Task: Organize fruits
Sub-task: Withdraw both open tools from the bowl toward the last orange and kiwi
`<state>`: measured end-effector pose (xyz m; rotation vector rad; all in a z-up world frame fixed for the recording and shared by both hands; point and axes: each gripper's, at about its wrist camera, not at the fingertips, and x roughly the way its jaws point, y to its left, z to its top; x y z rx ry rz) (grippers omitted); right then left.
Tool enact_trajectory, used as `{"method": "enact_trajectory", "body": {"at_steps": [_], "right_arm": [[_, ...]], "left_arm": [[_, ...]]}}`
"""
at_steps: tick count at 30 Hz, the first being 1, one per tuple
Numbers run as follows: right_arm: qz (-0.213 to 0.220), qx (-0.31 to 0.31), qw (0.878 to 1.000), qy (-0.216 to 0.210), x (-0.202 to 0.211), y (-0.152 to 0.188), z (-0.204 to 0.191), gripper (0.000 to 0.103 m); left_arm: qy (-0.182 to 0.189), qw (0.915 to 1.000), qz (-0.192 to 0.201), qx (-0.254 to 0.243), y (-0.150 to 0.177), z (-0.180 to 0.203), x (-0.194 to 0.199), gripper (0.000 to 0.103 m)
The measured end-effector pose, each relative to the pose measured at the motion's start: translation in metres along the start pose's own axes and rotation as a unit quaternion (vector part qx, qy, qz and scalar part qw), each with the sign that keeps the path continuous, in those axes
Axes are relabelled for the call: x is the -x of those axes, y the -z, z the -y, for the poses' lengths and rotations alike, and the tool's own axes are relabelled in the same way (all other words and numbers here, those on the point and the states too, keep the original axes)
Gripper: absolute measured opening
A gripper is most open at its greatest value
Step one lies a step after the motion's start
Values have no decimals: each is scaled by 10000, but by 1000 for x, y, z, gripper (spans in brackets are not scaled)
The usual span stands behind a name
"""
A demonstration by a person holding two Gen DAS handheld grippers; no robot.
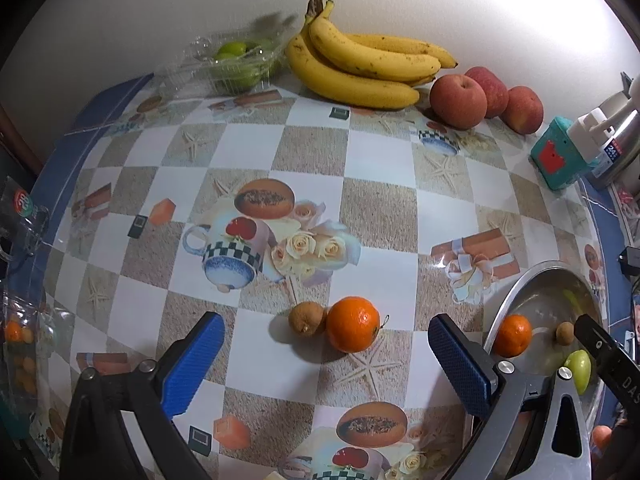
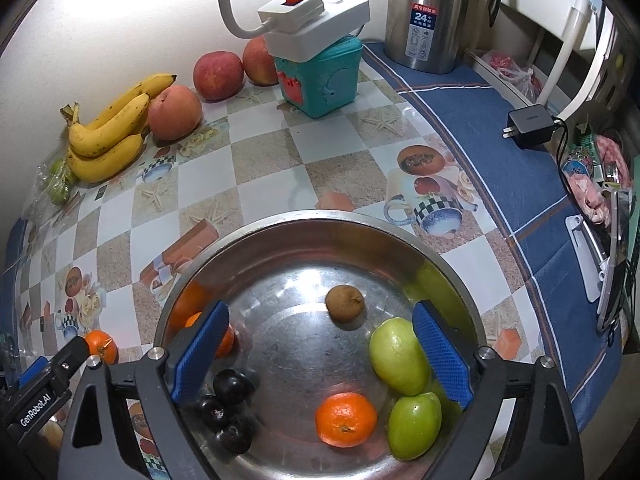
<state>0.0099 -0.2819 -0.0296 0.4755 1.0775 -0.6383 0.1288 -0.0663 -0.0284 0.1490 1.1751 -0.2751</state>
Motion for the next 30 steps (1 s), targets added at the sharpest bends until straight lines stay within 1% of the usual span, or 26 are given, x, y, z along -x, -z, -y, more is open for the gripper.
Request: {"method": "enact_trajectory", "body": {"at_steps": [1, 7, 13, 17, 21, 25, 27, 30], "right_arm": [[7, 2, 10000, 14, 0, 0, 0, 103], [45, -27, 10000, -10, 2, -1, 2, 103], [145, 69, 9998, -76, 6, 0, -4, 103], [282, 51, 9994, -216, 11, 0, -9, 103], [430, 151, 9982, -396, 17, 1, -18, 103], [445, 369, 9963, -642, 22, 5, -35, 103], [435, 461, 9955, -697, 23, 7, -43, 103], [374, 676, 9940, -775, 25, 12, -57, 103]], "left_arm": [[1, 10000, 42, -12, 0, 0, 1, 103], [40, 9999, 129, 55, -2, -4, 6, 103], [-49, 9995, 319, -64, -3, -6, 12, 103], [-41, 9991, 396, -114, -3, -9, 15, 103], [-162, 9986, 479, -128, -4, -17, 17, 103], [-207, 9987, 463, -9, -6, -30, 17, 103], [-249, 9986, 464, 33, -6, -38, 17, 103], [-412, 9981, 440, 101, -6, -51, 16, 103]]}}
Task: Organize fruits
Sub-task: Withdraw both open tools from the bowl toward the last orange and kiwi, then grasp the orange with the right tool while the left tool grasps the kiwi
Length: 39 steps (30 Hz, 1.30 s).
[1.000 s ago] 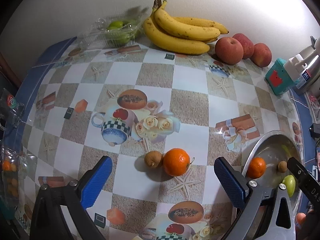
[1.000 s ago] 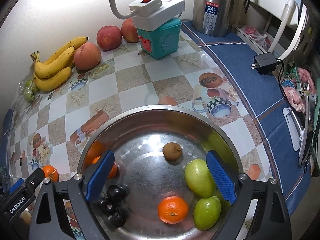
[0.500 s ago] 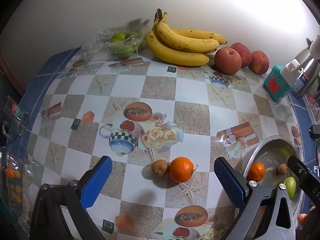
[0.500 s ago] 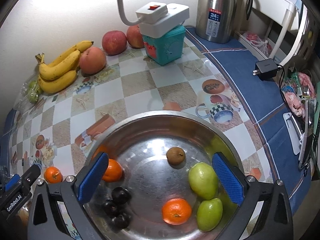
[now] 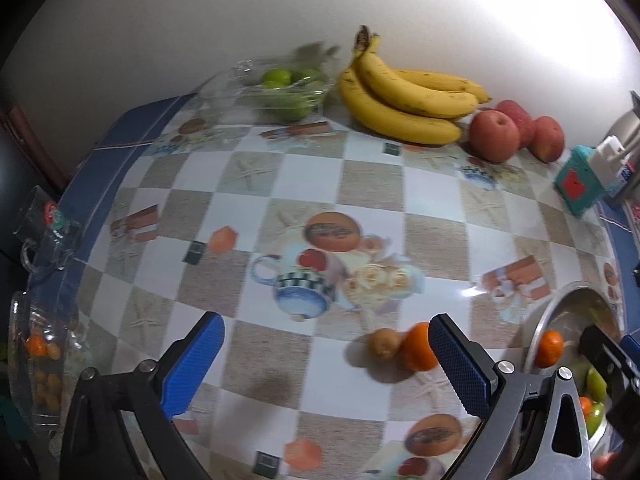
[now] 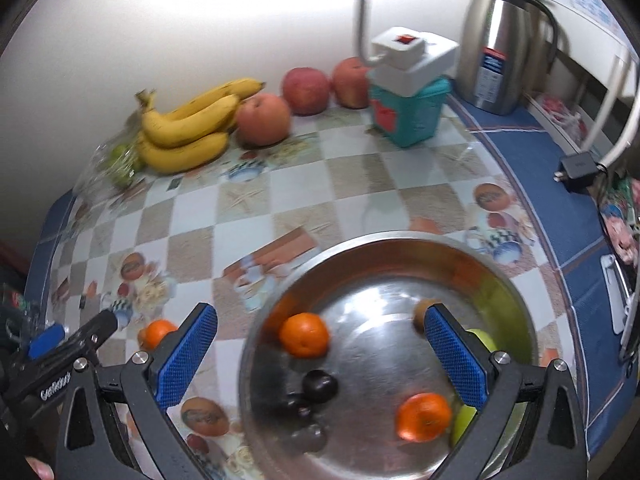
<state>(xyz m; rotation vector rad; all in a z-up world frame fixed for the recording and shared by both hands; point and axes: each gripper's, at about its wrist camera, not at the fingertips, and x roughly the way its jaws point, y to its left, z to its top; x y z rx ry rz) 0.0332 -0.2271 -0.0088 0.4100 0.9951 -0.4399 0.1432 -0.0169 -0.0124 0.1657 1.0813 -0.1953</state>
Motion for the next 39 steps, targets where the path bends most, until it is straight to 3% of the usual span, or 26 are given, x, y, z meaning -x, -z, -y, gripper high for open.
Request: {"method": "enact_trajectory", "body": {"at_steps": [9, 19, 28, 32, 35, 37, 39], "right_arm": [[-242, 622, 9964, -519, -2, 10, -52, 103], [-423, 1290, 9874, -812, -14, 20, -111, 103], [-621, 1285, 9874, -687, -41, 26, -122, 103], [-734, 1217, 9875, -678, -51, 26, -120, 102], [-771, 1221, 9873, -660, -58, 27, -121, 92], [-798, 1201, 9870, -710, -60, 27, -122, 78], [-831, 1171, 9867, -761, -63, 26, -123, 73]], "left_arm": [[-159, 9998, -85, 34, 0, -35, 0, 103], [-109, 9965, -440, 709, 4, -83, -17, 103], [122, 9925, -771, 940, 8, -80, -41, 103], [20, 9913, -879, 984, 9, -78, -48, 103], [-14, 9913, -890, 973, 9, -76, -50, 103], [7, 9907, -916, 1006, 8, -76, -51, 103], [7, 9899, -959, 1049, 8, -76, -53, 103]]}}
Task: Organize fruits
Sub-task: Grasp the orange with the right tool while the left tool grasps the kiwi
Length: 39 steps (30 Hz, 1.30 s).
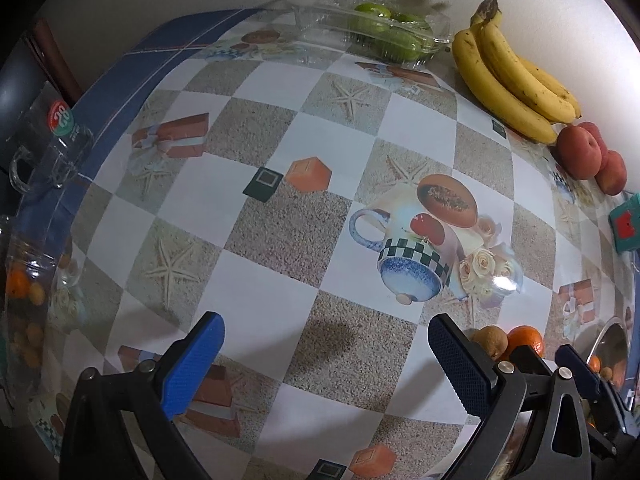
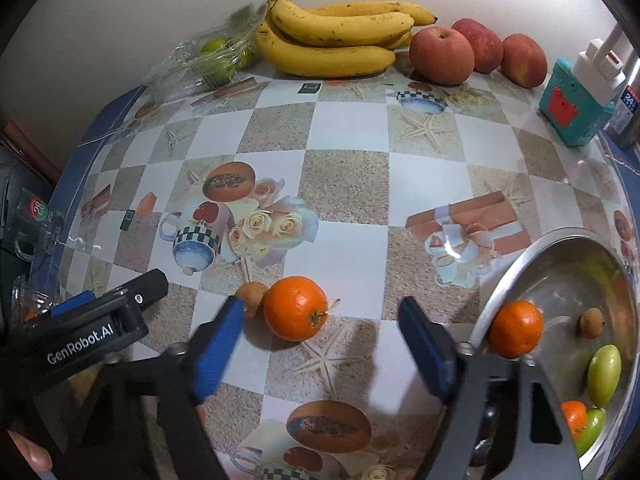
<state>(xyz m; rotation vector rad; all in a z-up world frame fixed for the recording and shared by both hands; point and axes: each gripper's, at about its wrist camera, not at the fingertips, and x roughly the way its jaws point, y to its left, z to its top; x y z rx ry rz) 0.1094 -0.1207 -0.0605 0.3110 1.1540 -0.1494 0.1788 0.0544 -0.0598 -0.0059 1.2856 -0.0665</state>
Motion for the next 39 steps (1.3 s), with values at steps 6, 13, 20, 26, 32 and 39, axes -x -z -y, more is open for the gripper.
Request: {"method": "enact_trajectory", "body": {"at_steps": [6, 13, 20, 26, 32, 39], "right_arm": [[-50, -21, 9999, -163, -7, -1, -2, 57], [-83, -37, 9993, -362, -10, -2, -4, 41], [-126, -82, 9986, -501, -9, -2, -3, 38], [-90, -176, 9988, -457, -1, -4, 5, 38], [-12, -431, 9985, -344, 12, -9, 23, 38], [122, -733, 9969, -269, 30, -14, 47, 38]], "left_arm": [[11, 10000, -41, 36, 2, -1, -2, 103], [286, 9995, -132, 76, 3, 2, -3, 103], [513, 9983, -240, 147, 5, 6, -4, 103], [720, 9964, -370, 259, 8, 11, -10, 103], [864, 9959, -262, 4, 12, 29, -8, 102], [1052, 9927, -142, -575, 16, 67, -5, 92]]}}
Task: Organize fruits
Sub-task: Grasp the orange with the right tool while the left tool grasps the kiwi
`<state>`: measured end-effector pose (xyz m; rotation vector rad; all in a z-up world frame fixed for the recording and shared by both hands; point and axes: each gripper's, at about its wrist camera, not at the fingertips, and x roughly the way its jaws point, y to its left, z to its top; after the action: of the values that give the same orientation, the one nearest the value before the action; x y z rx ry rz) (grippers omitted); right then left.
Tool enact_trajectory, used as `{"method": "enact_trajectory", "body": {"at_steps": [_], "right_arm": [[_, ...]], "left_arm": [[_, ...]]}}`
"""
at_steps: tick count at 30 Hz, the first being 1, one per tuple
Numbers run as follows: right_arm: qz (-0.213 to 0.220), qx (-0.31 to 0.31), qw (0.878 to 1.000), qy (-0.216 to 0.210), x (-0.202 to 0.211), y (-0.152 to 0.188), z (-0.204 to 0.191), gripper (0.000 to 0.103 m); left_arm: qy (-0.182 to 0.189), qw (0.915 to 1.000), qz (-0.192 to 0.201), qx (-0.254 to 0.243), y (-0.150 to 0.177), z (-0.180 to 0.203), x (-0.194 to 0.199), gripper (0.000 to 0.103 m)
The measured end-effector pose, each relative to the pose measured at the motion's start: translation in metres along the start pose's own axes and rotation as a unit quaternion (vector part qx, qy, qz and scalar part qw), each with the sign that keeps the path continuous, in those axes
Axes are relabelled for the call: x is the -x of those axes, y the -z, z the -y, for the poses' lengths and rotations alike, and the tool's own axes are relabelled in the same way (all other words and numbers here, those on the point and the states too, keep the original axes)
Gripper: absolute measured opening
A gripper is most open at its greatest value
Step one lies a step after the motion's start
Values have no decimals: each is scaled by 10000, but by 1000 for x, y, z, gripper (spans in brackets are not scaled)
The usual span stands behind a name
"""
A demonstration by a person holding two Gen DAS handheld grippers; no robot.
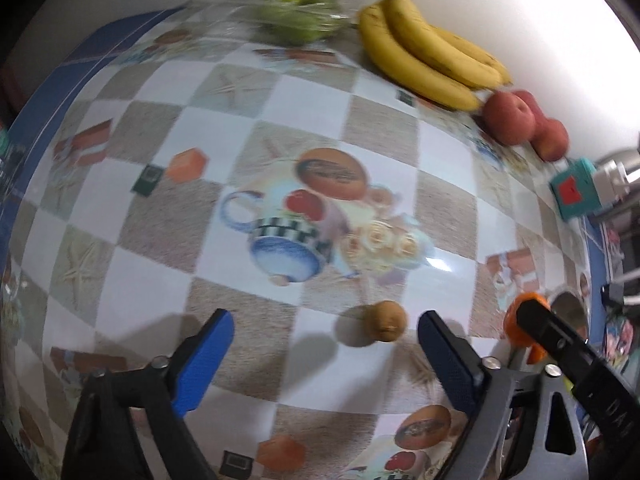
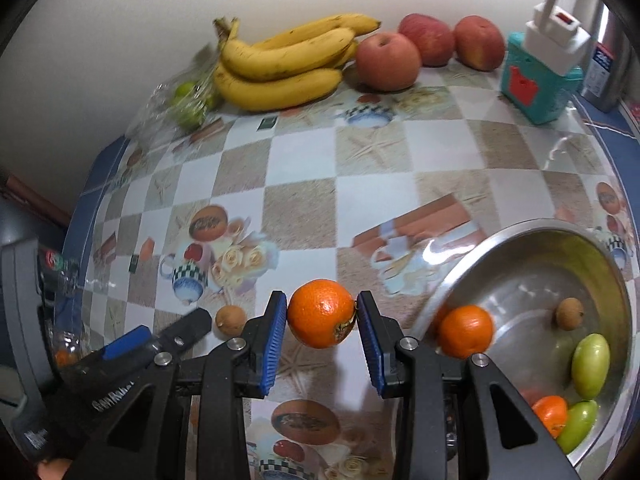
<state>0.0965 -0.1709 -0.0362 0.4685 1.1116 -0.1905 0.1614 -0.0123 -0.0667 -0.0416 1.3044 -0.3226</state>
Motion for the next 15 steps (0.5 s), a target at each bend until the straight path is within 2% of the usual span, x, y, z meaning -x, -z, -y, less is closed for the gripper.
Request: {"method": "enact_trajectory", "body": {"at_steps": [3, 5, 7, 10, 12, 14, 15], "right_arm": [[58, -94, 9999, -11, 6, -2, 7, 38], [66, -138, 9999, -25, 8, -3, 9, 38], [66, -161, 9998, -27, 9, -3, 11, 38], [55, -160, 9999, -35, 10, -3, 12, 38], [48, -160, 9999, -38, 9, -3, 12, 38], [45, -159, 9999, -43, 9, -3, 12, 38], [42, -153, 9999, -45, 9, -3, 12, 38]], "left_arm": [[61, 9998, -13, -212, -1, 11, -4, 88], [73, 9996, -34, -277, -2, 17, -9, 80], [84, 9995, -47, -286, -3, 20, -13, 79], [125, 9995, -51, -301, -1, 20, -15, 67], [125, 9994, -53, -310, -2, 23, -19, 65], [134, 9994, -58, -313, -2, 22, -18, 53], [132, 9994, -60, -313, -2, 22, -19, 53]]}}
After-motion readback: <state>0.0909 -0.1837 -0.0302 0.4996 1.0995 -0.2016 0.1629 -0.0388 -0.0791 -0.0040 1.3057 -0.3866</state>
